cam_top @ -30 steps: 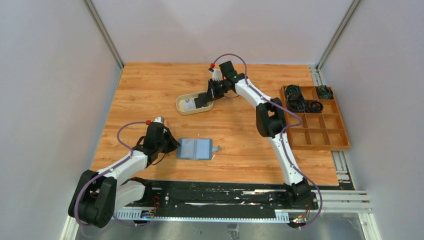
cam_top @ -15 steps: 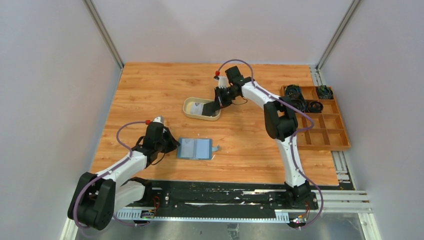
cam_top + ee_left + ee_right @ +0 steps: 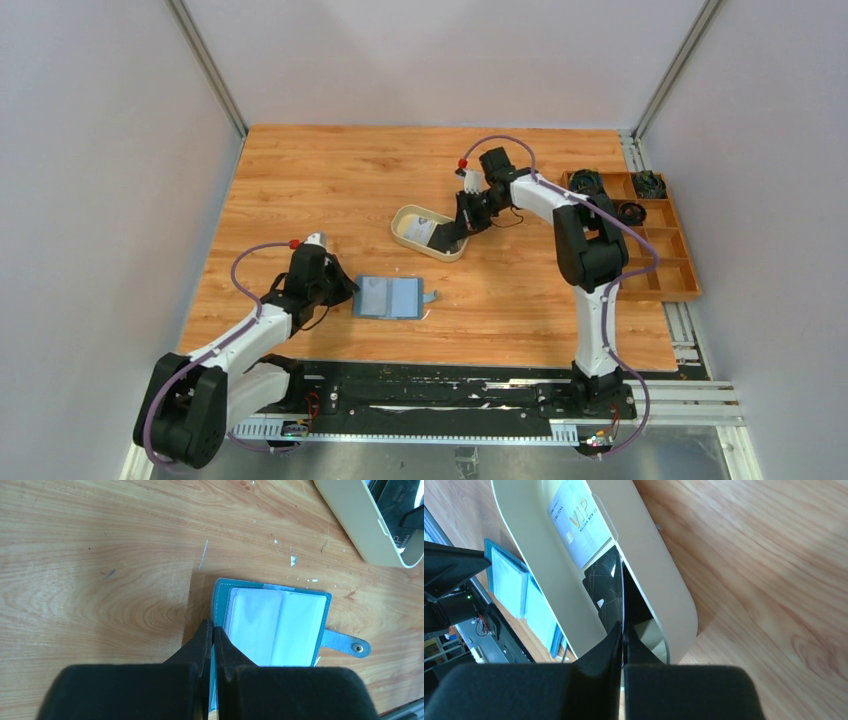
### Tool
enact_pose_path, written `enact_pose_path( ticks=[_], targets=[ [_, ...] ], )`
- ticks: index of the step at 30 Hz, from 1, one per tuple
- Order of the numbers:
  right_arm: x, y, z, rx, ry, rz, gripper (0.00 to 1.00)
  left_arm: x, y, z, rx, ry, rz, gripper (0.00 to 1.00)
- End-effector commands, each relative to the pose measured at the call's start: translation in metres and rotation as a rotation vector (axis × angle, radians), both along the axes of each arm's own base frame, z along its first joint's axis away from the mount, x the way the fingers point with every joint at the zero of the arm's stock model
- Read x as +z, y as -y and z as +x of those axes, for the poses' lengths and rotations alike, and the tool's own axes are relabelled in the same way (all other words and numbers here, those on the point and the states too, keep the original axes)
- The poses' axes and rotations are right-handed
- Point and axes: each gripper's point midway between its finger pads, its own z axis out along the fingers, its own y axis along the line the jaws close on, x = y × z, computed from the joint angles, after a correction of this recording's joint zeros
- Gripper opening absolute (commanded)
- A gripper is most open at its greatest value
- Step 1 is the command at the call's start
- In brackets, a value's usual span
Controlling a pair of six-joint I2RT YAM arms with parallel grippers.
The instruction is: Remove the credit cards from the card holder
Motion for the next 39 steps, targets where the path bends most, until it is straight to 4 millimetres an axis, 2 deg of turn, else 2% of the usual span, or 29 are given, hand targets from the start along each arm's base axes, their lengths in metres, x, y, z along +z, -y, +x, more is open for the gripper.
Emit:
enact_pose_path(
  ticks=[1, 5, 11, 20, 25, 30, 31, 35, 39],
  targets=[
    [-0.017, 0.043, -0.001, -0.012, -0.006, -0.061, 0.00, 0.011, 0.001, 0.005, -0.007, 0.030, -0.011, 0.00],
    [-0.005, 0.055, 0.009, 0.010, 0.015, -0.025, 0.00, 0.011, 0.001, 0.002, -0.007, 0.028, -0.017, 0.00],
    [0.015, 0.054, 0.027, 0.078, 0.043, 0.002, 0.00, 0.011, 0.002, 0.000, -0.009, 0.026, -0.024, 0.00],
    [0.019, 0.054, 0.053, 0.129, 0.060, -0.023, 0.00, 0.014, 0.001, -0.001, -0.005, 0.030, -0.026, 0.00],
    [0.018, 0.061, 0.075, 0.108, 0.093, -0.026, 0.00, 0.015, 0.001, -0.002, -0.005, 0.028, -0.025, 0.00],
    [0.029, 0.067, 0.096, 0.103, 0.147, -0.017, 0.00, 0.014, 0.001, -0.003, -0.008, 0.023, -0.024, 0.00],
    [0.036, 0.068, 0.102, 0.108, 0.170, -0.016, 0.00, 0.014, 0.001, -0.003, -0.008, 0.024, -0.025, 0.00],
    [0.036, 0.071, 0.107, 0.120, 0.164, -0.016, 0.01, 0.015, 0.001, -0.003, -0.007, 0.023, -0.027, 0.00],
    [0.050, 0.061, 0.095, 0.129, 0.147, 0.034, 0.00, 0.016, 0.001, -0.003, -0.006, 0.024, -0.026, 0.00]
  ],
)
